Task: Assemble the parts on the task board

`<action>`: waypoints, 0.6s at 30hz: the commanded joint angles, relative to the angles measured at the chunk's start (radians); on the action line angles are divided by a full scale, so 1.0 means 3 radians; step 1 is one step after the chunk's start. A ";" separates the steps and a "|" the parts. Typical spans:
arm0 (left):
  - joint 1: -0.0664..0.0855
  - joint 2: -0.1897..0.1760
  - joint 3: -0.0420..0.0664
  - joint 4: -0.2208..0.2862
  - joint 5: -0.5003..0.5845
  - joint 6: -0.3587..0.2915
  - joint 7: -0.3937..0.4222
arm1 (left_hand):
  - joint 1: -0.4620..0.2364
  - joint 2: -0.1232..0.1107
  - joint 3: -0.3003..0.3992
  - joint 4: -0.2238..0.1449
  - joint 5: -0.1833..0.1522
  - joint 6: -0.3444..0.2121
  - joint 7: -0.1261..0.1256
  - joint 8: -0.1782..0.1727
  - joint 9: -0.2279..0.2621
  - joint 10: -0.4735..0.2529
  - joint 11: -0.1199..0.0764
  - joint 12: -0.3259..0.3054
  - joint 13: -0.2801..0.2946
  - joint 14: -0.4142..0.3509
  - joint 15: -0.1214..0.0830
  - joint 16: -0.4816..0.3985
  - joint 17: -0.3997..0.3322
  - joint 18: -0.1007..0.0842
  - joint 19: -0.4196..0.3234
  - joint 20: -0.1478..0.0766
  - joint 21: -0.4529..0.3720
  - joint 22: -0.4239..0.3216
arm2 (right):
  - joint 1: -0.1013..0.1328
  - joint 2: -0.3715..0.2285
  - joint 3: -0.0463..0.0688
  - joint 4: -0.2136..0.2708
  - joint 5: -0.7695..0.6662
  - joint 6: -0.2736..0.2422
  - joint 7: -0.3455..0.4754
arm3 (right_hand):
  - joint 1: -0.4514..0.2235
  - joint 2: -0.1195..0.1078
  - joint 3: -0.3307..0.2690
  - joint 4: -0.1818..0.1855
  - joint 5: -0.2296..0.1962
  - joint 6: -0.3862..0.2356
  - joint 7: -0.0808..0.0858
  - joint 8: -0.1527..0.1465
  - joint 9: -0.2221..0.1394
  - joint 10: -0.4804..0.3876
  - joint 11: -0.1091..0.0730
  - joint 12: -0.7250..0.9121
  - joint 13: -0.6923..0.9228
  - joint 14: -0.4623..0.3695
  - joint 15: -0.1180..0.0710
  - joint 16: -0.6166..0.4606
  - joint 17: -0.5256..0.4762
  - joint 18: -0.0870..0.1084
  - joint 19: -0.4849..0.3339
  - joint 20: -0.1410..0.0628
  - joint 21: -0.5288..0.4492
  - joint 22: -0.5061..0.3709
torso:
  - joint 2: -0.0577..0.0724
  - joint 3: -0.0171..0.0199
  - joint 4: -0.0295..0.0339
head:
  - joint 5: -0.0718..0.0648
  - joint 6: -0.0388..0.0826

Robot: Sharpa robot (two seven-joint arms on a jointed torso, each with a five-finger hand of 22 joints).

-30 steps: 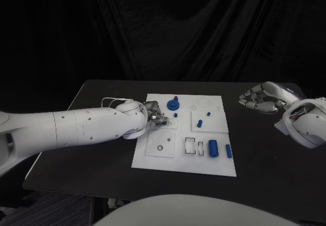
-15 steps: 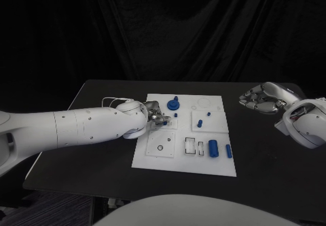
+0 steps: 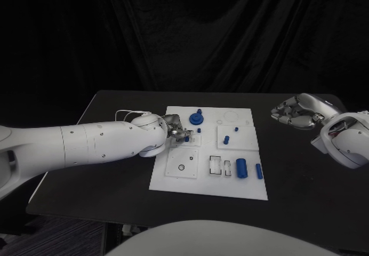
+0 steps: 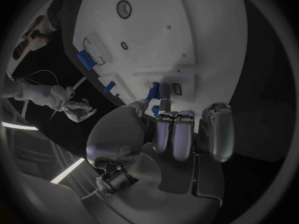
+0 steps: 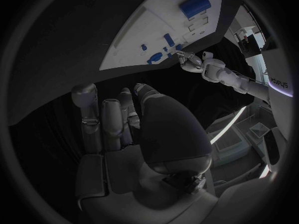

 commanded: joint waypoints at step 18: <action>0.0257 -0.0182 -0.0024 0.0266 0.0008 -0.0051 -0.0074 | 0.0164 0.0051 -0.0378 0.0020 0.0111 -0.0223 -0.0078 0.0652 0.0734 0.0347 -0.0079 0.0012 0.0873 0.0346 -0.0069 0.0009 0.0878 0.0030 0.0068 -0.0074 0.0051 0.0413 | -0.0011 -0.0009 0.0003 -0.0011 -0.0020 -0.0014 -0.0081 | 0.0032 0.0002 0.0031 0.0007 0.0059 0.0007 0.0005 -0.0017 -0.0007 -0.0009 -0.0008 -0.0010 -0.0005 -0.0020 -0.0001 -0.0009 -0.0002 0.0050 -0.0005 0.0006 -0.0015 0.0225 | -0.0004 -0.0001 -0.0002 | 0.0029 0.0001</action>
